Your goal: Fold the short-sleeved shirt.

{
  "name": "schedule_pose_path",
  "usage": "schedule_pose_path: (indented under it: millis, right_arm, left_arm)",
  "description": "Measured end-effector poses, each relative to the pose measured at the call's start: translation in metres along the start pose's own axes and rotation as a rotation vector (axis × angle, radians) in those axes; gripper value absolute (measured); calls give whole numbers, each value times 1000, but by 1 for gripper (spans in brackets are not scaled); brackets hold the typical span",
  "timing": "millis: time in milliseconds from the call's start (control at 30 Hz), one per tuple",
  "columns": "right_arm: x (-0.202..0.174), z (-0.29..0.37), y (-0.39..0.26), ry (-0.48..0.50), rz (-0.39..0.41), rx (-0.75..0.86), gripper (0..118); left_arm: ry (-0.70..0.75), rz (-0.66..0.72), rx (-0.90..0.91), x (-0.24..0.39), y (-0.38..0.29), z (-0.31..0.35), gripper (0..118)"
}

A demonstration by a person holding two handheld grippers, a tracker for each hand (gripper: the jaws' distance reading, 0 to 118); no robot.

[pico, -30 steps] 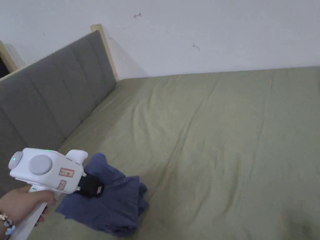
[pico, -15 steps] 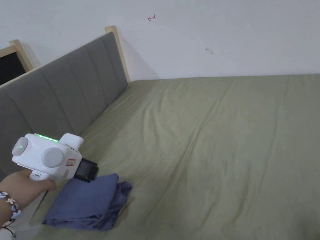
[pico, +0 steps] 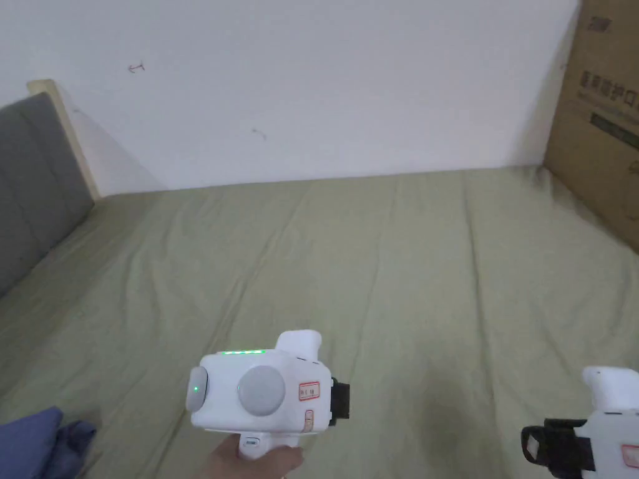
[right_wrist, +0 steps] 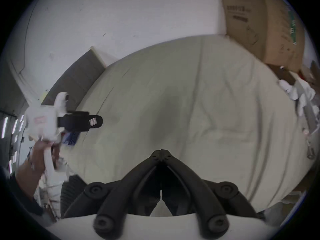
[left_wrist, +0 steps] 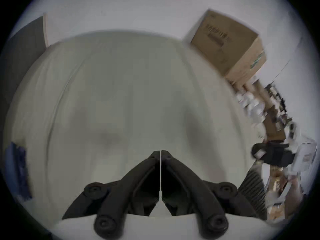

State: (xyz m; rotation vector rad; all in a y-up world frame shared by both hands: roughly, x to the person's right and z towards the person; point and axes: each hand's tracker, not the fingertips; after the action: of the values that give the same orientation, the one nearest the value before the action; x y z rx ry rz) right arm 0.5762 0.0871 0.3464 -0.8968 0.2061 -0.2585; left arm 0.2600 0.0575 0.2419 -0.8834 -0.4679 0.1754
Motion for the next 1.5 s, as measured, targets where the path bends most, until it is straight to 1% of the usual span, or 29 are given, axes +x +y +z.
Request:
schedule_pose_path:
  millis: [33, 67, 133, 167, 300, 367, 433, 467, 500, 533, 567, 600, 633, 667, 700, 733, 767, 800, 833, 867, 1033, 1167, 1333, 1500]
  right_arm:
    - [5, 7, 6, -36, -20, 54, 0]
    - [6, 14, 11, -67, -33, 100, 0]
    - [7, 30, 21, -92, -40, 217, 0]
    - [6, 38, 24, -100, -28, 281, 0]
    - [-11, 69, 26, -128, 55, 549, 0]
    - [-23, 79, 23, -159, 109, 662, 0]
    - [-39, 85, 16, -209, 185, 768, 0]
    - [-44, 87, 12, -235, 210, 819, 0]
    - [-49, 88, 8, -260, 236, 857, 6]
    - [-56, 89, 6, -272, 253, 887, 20]
    - [-59, 90, 4, -275, 252, 909, 38]
    - [-62, 90, 2, -268, 243, 916, 62]
    - [-63, 90, 1, -258, 234, 920, 79]
    - [-65, 90, 2, -252, 226, 918, 97]
    - [-65, 89, 3, -244, 216, 919, 116]
    - [-65, 87, 4, -240, 210, 913, 118]
    - [-65, 86, 4, -236, 207, 908, 118]
    - [-70, 81, 6, -198, 250, 872, 118]
    - [-71, 80, 7, -238, 222, 888, 118]
    - [-73, 78, 9, -240, 224, 874, 118]
    - [-77, 74, 9, -229, 219, 847, 118]
    - [-78, 75, 9, -224, 233, 844, 118]
    - [-77, 78, 8, -211, 238, 832, 118]
    - [-78, 77, 8, -209, 252, 811, 118]
  left_arm:
    - [-37, -23, 107, 18, 1, 6, 1]
    - [-24, -63, 206, 33, 0, 16, 1]
    - [66, -171, 414, 68, -8, 40, 1]
    - [97, -195, 498, 77, -12, 50, 1]
    - [187, -155, 731, 90, -33, 94, 1]
    - [271, -159, 826, 90, -43, 114, 1]
    - [424, -193, 917, 91, -52, 131, 1]
    - [446, -186, 938, 89, -55, 138, 1]
    - [460, -179, 973, 87, -57, 144, 7]
    - [489, -169, 1006, 87, -59, 151, 21]
    - [507, -169, 1017, 85, -60, 157, 50]
    - [495, -170, 1014, 85, -60, 161, 93]
    - [497, -172, 1006, 83, -57, 165, 114]
    - [509, -171, 1004, 82, -57, 167, 118]
    - [524, -172, 1013, 82, -59, 169, 118]
    - [531, -174, 1032, 83, -63, 170, 118]
    - [536, -176, 1031, 83, -61, 172, 118]
    - [536, -178, 1027, 84, -61, 173, 118]
    - [537, -180, 1020, 85, -61, 173, 118]
    - [538, -178, 1014, 86, -61, 173, 118]
    - [527, -178, 999, 86, -57, 166, 118]
    - [468, -186, 980, 89, -53, 166, 118]
    - [461, -126, 962, 89, -44, 165, 118]
    - [492, -126, 953, 90, -40, 162, 118]
